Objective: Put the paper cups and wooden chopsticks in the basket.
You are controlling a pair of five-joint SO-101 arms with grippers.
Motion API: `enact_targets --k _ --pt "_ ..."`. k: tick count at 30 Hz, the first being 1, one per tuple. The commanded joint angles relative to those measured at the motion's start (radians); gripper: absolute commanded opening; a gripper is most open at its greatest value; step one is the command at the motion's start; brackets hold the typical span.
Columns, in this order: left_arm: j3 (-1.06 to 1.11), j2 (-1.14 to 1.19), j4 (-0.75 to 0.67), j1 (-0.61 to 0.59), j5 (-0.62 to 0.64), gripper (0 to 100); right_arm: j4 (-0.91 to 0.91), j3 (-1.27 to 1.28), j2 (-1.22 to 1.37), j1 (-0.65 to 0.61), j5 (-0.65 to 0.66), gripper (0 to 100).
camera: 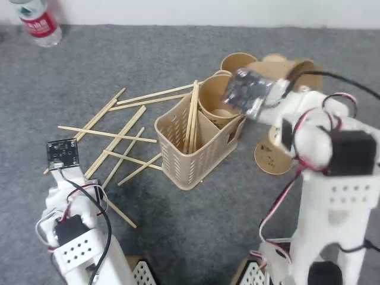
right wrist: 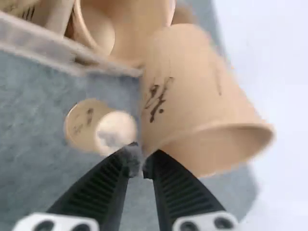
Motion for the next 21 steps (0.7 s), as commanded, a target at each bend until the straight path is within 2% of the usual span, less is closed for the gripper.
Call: enact_targets --k 1,8,13,21 --pt "-0.005 -0.012 -0.017 -0.002 0.009 15 0.028 -0.135 0.005 -0.022 0.012 0.9" --pt "-0.005 -0.012 -0.02 -0.002 0.009 15 0.038 -0.173 0.053 -0.022 0.011 0.9" --pt "-0.005 -0.012 -0.02 -0.002 0.009 15 0.038 -0.095 0.053 -0.03 0.011 0.9" --pt "-0.005 -0.012 -0.02 -0.002 0.009 15 0.038 0.051 0.054 -0.145 0.009 0.9"
